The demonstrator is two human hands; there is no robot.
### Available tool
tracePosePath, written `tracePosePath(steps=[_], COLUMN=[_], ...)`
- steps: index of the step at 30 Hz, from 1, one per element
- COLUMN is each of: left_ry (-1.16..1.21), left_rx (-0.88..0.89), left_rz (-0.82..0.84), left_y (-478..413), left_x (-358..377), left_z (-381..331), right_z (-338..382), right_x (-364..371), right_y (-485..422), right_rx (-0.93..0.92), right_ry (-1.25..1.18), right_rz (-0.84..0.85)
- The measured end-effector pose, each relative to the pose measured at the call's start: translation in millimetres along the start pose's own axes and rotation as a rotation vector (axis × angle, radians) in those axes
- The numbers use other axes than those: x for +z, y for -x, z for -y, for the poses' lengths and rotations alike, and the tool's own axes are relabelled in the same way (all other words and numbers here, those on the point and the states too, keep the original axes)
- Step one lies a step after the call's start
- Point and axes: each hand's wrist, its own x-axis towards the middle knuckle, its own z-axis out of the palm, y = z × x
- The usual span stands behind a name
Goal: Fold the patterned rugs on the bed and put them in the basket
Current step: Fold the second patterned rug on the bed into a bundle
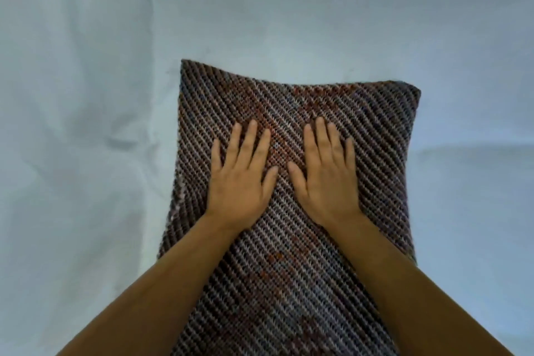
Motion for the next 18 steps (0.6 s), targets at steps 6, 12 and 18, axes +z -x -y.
tracePosePath(steps=[6, 12, 18], left_ry=[-0.025, -0.004, 0.02], left_rx=[-0.161, -0.183, -0.252], left_rz=[0.155, 0.193, 0.134], left_y=[-3, -1, 153], left_x=[15, -28, 5], left_z=[36, 20, 5], right_z=[-72, -11, 57], right_x=[-9, -30, 14], right_y=[19, 36, 141], right_rx=[0.255, 0.167, -0.068], right_ry=[0.116, 0.089, -0.021], right_rz=[0.091, 0.078, 0.207])
